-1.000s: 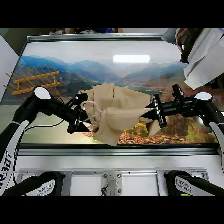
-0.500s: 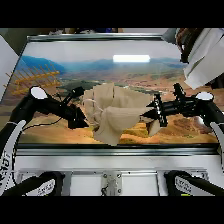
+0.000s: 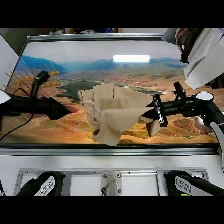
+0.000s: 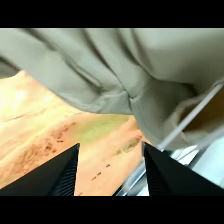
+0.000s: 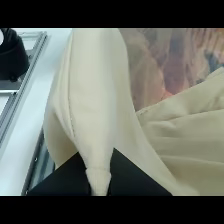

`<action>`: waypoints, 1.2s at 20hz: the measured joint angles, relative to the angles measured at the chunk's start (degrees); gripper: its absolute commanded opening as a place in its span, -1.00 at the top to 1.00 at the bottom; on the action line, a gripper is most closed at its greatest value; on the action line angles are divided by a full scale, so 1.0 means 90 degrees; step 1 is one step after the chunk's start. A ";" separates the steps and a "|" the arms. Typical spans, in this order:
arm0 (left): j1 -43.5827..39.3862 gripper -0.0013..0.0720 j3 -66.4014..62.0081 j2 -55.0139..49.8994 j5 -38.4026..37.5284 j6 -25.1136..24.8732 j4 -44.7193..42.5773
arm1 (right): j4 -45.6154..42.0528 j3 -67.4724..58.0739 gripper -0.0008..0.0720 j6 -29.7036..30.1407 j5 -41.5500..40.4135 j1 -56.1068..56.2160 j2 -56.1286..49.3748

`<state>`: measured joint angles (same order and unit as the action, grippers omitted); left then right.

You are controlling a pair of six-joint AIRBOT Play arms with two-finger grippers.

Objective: Fold the clothes and pants, and hang the long-sleeved shirts on hangers.

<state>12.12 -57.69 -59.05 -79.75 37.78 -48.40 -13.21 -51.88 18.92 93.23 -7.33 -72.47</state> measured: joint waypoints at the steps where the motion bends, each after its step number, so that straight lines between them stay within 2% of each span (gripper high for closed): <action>1: 0.0211 -0.15 -0.0002 0.0185 0.0085 0.0250 0.0010 | 0.0104 0.0000 0.92 -0.0070 -0.0015 -0.0010 0.0056; 7: 0.1265 -0.16 0.0039 0.1173 0.0304 0.1834 -0.0005 | 0.0481 0.0000 0.92 -0.0801 -0.0415 -0.0005 0.0821; 8: 0.1350 -0.45 0.0121 0.1328 0.0321 0.2115 0.0000 | 0.0520 0.0000 0.92 -0.0901 -0.0544 -0.0005 0.1003; 9: 0.1411 -1.00 0.0262 0.1481 0.0321 0.2390 0.0002 | 0.0551 0.0000 0.92 -0.1005 -0.0707 -0.0005 0.1180; 16: 0.1379 -1.00 0.1967 0.2506 0.0549 0.4262 0.0476 | 0.0607 0.0000 0.92 -0.1642 -0.1428 -0.0005 0.1870; 20: 0.0656 -1.00 0.2387 0.2885 0.1214 0.5066 0.0636 | 0.0607 0.0000 0.92 -0.1829 -0.1508 -0.0005 0.1938; 24: -0.0498 -1.00 0.2492 0.2849 0.2072 0.5824 0.0695 | 0.0607 0.0000 0.92 -0.1899 -0.1513 -0.0005 0.1957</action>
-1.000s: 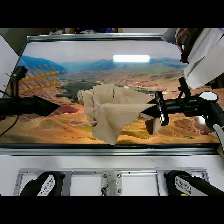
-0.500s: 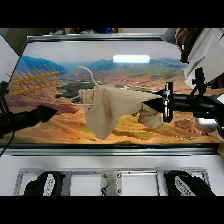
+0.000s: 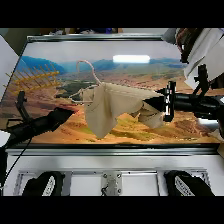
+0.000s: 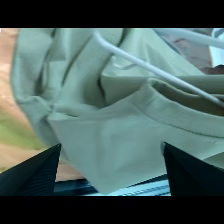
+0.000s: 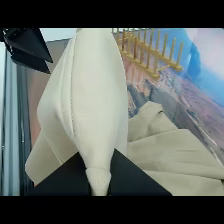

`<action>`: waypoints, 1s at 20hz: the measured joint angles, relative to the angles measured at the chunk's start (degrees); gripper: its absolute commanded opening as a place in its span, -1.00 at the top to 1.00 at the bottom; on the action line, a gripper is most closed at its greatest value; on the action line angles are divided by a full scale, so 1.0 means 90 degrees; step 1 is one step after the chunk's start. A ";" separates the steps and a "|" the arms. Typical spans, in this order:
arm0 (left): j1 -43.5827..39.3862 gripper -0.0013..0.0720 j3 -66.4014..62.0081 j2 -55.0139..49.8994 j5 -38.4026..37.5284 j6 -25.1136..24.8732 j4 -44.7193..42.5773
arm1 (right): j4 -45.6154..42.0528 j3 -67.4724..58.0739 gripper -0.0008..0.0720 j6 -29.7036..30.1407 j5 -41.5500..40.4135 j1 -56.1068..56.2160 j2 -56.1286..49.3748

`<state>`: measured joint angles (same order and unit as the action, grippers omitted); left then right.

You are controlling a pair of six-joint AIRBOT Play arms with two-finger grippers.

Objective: Fold the clothes and pants, and hang the long-sleeved shirts on hangers.

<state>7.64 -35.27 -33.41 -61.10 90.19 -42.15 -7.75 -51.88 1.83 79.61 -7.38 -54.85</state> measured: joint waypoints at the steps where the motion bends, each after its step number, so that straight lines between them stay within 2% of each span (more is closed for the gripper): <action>1: -0.0313 -0.93 -0.0017 -0.0102 0.0219 0.0172 -0.0002 | 0.0000 0.0000 0.92 -0.0019 -0.0012 0.0000 0.0002; 2: -0.0597 -0.87 -0.0078 -0.0240 0.0396 0.0299 -0.0002 | 0.0002 0.0000 0.92 -0.0022 -0.0010 0.0000 0.0002; 8: -0.1661 -0.87 -0.0896 -0.1406 0.0867 0.0731 -0.0262 | 0.0002 0.0000 0.92 -0.0041 0.0034 0.0000 0.0022; 14: -0.2261 -0.87 -0.1226 -0.2110 0.0911 0.1008 -0.0459 | 0.0000 0.0000 0.92 -0.0041 0.0143 0.0000 0.0029; 20: -0.2603 -0.87 -0.1270 -0.2263 0.0663 0.1416 -0.1037 | 0.0000 0.0000 0.92 -0.0041 0.0199 0.0000 0.0029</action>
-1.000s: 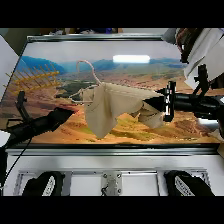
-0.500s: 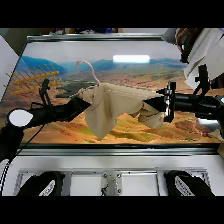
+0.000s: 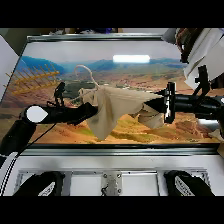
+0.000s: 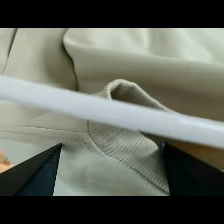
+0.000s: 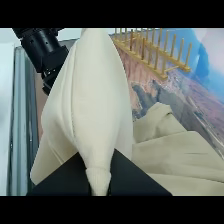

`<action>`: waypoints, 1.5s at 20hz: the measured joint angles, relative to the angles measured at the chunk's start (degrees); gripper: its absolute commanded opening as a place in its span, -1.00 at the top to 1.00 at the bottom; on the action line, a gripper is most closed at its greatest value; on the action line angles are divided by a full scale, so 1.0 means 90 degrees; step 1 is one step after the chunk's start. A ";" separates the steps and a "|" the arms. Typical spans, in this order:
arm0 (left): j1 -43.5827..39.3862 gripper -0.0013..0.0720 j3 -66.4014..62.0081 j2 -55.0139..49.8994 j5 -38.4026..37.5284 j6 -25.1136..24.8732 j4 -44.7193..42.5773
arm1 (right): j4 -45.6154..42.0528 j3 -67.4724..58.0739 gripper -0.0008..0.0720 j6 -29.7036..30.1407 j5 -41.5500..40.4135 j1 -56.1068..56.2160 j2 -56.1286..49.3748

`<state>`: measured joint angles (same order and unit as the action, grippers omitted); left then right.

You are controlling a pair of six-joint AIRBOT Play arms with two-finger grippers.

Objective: Fold the clothes and pants, and hang the long-sleeved shirts on hangers.

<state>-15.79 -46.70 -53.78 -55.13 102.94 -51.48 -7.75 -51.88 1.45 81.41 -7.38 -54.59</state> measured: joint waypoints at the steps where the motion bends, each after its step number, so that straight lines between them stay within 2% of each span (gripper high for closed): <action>1: -0.0017 -0.59 -0.0002 -0.0005 -0.0034 0.0070 -0.0080 | 0.0000 0.0000 0.92 0.0000 0.0000 0.0000 0.0000; 4: -0.0044 0.77 -0.0005 -0.0012 -0.0095 0.0185 -0.0228 | 0.0000 0.0000 0.92 0.0000 0.0002 0.0000 0.0000; 5: -0.0046 0.91 -0.0005 -0.0015 -0.0112 0.0228 -0.0250 | 0.0000 0.0000 0.92 0.0000 0.0000 0.0000 0.0000; 11: 0.0000 0.91 -0.0005 0.0187 -0.0318 0.0430 -0.0763 | 0.0007 0.0000 0.92 -0.0005 0.0002 0.0000 0.0112; 15: 0.0469 0.91 -0.0007 0.0612 -0.0789 0.0634 -0.1316 | 0.0104 -0.0005 0.91 -0.0214 0.0005 0.0002 0.0393; 19: 0.0831 0.91 -0.0007 0.0933 -0.1103 0.0641 -0.1494 | 0.0155 -0.0002 0.92 -0.0942 -0.0022 0.0005 0.0571; 24: 0.0391 0.91 -0.0007 0.0899 -0.1161 0.0668 -0.1569 | 0.0653 -0.0002 0.93 -0.1647 -0.0279 0.0005 0.0627; 30: -0.0134 0.91 -0.0010 0.0444 -0.0743 0.0665 -0.1246 | 0.1343 -0.0002 0.93 -0.2028 -0.0850 0.0005 0.0634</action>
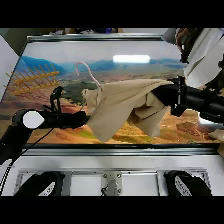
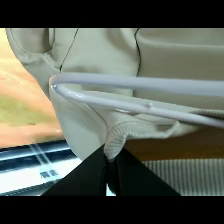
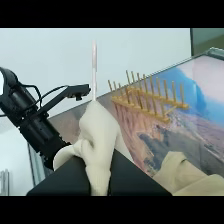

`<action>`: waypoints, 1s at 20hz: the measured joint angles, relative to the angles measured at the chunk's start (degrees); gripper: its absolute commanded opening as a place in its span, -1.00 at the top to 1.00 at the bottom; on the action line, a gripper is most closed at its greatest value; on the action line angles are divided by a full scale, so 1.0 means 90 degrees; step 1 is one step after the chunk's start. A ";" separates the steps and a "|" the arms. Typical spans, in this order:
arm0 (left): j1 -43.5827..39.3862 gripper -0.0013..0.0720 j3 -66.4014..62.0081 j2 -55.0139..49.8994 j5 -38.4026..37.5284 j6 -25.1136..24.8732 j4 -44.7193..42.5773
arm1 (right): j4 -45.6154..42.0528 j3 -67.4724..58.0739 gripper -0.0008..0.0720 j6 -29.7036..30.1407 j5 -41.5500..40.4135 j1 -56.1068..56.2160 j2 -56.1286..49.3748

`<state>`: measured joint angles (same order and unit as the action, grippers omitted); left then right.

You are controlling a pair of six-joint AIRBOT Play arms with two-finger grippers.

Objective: Fold the clothes and pants, and hang the long-sleeved shirts on hangers.

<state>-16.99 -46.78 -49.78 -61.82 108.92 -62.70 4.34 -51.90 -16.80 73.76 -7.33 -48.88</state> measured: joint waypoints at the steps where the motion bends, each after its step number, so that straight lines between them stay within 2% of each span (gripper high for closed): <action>1: -0.0027 0.91 -0.0017 -0.0034 0.0061 0.0000 0.0039 | 0.0051 0.0000 0.93 -0.0041 -0.0056 0.0000 0.0000; 13: -0.0486 0.91 -0.0588 -0.0114 0.0211 -0.0005 0.0129 | 0.0500 0.0000 0.93 -0.0209 -0.0911 0.0495 0.0005; 20: -0.0549 0.91 -0.0612 -0.0114 0.0274 -0.0005 0.0117 | 0.1620 0.0000 0.93 0.0158 -0.1328 0.0597 0.0002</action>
<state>-21.93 -52.29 -50.81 -59.35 108.88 -61.65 18.92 -51.90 -15.38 61.80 -1.96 -48.86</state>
